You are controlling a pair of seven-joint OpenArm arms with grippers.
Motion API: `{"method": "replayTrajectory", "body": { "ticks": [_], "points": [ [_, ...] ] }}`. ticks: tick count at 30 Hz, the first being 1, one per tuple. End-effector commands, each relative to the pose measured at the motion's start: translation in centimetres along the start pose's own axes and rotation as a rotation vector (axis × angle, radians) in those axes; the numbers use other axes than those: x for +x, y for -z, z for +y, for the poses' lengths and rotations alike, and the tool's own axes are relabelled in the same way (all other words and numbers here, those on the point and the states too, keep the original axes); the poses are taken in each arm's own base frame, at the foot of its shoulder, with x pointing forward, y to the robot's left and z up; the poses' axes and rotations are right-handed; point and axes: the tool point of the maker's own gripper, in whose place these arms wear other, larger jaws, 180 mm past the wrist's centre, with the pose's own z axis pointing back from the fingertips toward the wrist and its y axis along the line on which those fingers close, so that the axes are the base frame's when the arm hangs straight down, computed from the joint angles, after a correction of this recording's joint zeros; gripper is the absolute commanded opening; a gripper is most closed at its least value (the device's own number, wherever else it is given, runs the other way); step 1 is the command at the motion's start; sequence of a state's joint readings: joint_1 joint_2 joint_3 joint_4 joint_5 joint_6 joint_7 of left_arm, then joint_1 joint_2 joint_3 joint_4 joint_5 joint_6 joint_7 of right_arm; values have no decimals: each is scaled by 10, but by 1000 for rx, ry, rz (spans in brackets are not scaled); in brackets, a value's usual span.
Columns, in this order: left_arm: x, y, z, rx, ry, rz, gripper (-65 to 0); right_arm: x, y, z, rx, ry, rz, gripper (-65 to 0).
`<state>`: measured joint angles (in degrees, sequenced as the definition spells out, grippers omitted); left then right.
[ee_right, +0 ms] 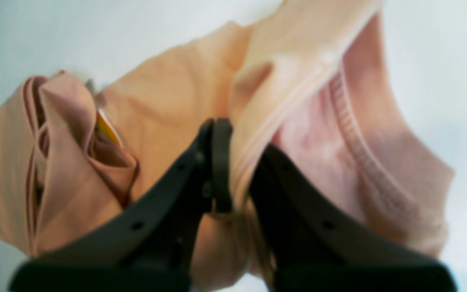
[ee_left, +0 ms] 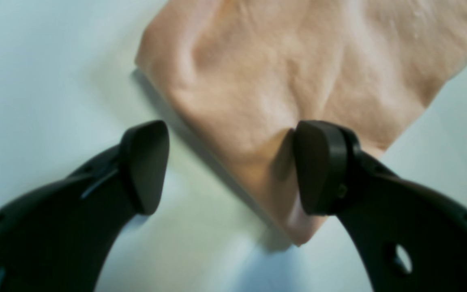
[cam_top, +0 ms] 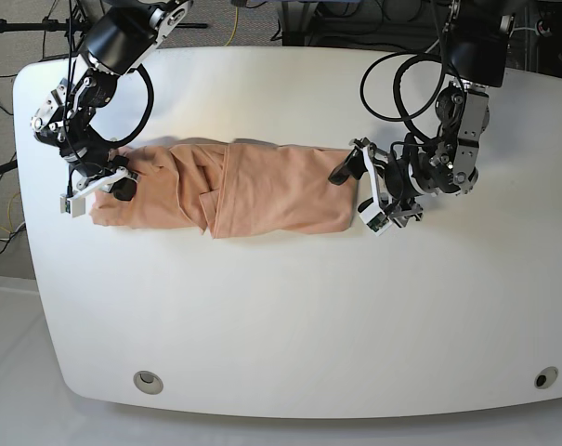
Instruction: Fold the T-shirt properly
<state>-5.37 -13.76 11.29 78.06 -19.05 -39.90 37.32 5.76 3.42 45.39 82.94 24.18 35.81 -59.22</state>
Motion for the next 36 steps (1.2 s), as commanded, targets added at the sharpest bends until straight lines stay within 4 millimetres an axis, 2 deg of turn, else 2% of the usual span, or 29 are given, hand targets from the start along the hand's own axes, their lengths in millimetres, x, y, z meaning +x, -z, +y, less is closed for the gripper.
{"method": "replayTrajectory", "body": {
  "ticks": [1, 10, 20, 22, 32, 34, 36],
  "points": [
    [17, -5, 5, 10, 21, -49, -198, 15, -15, 7, -11, -68, -51, -621],
    [13, -3, 1, 3, 14, -41, -198, 6, -33, 30, -5, -140, -25, -620],
    [14, 5, -16, -31, 16, -48, -199, -4, -47, 60, 56, -171, 12, -628],
    [14, 9, -19, -42, 11, -51, -199, -9, -51, 76, 66, -230, 31, -633],
    [12, 16, -29, -66, 8, -43, -199, -26, -43, 135, 192, -361, 67, -636],
    [12, 16, -29, -69, 9, -38, -198, -30, -41, 167, 265, -434, 52, -639],
    [11, 17, -30, -73, 6, -33, -198, -33, -39, 176, 289, -449, 52, -639]
  ]
}}
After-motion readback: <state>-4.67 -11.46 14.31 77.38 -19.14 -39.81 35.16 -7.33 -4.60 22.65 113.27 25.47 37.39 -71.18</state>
